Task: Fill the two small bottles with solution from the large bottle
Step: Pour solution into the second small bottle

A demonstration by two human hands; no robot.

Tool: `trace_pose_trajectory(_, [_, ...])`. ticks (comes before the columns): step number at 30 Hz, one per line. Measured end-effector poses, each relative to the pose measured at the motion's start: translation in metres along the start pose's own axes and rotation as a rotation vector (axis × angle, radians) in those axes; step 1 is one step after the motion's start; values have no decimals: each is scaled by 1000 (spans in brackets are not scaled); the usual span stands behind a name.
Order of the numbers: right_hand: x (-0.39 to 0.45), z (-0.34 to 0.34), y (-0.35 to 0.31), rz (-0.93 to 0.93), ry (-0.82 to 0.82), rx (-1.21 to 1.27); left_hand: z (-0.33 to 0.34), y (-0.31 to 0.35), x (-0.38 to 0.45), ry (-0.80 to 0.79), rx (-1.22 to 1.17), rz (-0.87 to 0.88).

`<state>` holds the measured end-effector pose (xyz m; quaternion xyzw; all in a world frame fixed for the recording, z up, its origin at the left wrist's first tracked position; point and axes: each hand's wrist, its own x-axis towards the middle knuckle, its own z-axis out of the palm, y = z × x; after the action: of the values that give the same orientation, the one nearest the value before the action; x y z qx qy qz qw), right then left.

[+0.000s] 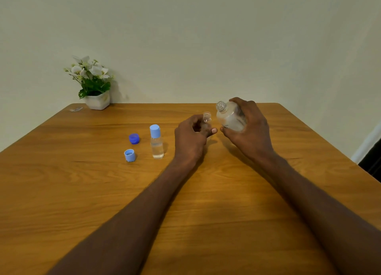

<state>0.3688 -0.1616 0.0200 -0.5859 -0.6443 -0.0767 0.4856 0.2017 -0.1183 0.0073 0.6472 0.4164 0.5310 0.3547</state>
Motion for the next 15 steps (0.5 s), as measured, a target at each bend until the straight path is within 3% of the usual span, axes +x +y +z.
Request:
trace_pose_trajectory(6, [0,2,4,-13,-19,-76,-3,-2,2,76,22,71])
trace_pose_trajectory(15, [1,0,9,-32,-33,-179,-2,-3,1,12,56,110])
